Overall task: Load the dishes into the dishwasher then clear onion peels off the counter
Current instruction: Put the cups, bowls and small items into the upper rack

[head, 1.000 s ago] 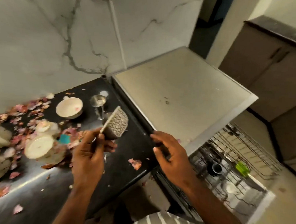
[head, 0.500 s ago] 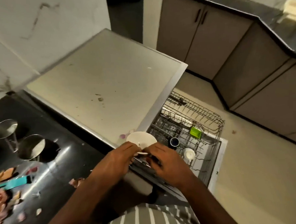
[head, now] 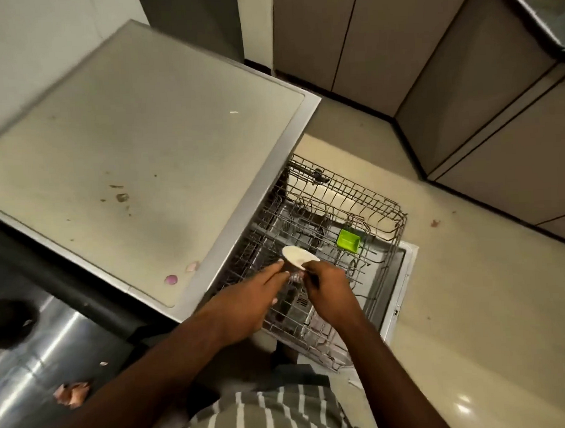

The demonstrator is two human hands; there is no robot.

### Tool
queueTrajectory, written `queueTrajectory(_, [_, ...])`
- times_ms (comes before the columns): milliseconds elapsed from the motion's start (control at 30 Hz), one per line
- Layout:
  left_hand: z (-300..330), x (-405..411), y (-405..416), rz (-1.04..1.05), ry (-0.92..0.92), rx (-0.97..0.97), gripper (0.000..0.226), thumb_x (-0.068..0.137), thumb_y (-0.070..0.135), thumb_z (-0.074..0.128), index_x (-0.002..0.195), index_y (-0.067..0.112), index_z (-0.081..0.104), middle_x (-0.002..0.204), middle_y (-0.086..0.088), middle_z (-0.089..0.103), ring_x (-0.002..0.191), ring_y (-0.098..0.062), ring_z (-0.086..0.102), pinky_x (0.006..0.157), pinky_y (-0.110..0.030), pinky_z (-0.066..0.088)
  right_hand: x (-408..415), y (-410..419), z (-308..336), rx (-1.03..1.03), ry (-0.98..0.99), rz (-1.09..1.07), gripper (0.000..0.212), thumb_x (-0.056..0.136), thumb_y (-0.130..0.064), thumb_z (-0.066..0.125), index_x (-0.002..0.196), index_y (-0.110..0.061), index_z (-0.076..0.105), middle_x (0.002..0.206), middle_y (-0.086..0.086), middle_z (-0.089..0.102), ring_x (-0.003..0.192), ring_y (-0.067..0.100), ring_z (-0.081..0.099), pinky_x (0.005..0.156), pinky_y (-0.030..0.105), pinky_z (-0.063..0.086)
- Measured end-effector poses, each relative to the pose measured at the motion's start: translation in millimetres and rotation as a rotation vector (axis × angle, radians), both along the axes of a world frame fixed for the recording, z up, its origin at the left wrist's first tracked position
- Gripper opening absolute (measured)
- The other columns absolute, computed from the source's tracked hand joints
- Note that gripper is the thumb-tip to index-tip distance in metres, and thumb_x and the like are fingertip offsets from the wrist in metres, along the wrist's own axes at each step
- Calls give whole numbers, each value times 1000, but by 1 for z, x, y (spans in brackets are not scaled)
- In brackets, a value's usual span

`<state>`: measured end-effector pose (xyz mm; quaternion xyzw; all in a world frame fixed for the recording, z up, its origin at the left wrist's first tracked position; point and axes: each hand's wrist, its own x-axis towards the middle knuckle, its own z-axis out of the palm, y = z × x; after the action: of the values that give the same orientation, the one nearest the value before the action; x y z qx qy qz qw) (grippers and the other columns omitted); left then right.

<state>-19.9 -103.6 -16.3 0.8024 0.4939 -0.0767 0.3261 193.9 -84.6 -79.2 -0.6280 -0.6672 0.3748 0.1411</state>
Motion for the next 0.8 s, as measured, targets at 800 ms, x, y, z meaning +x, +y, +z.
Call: queueTrajectory(800, [-4,11,53,191,46,-100,61,109,23,45,163,23,17,172,8,-6,154,-18,26,116,-32,41,36,174,-137,-321,-175,-98,39,96,-3,59,135,-3,67,137,22,65,129,40,59,110,37,44])
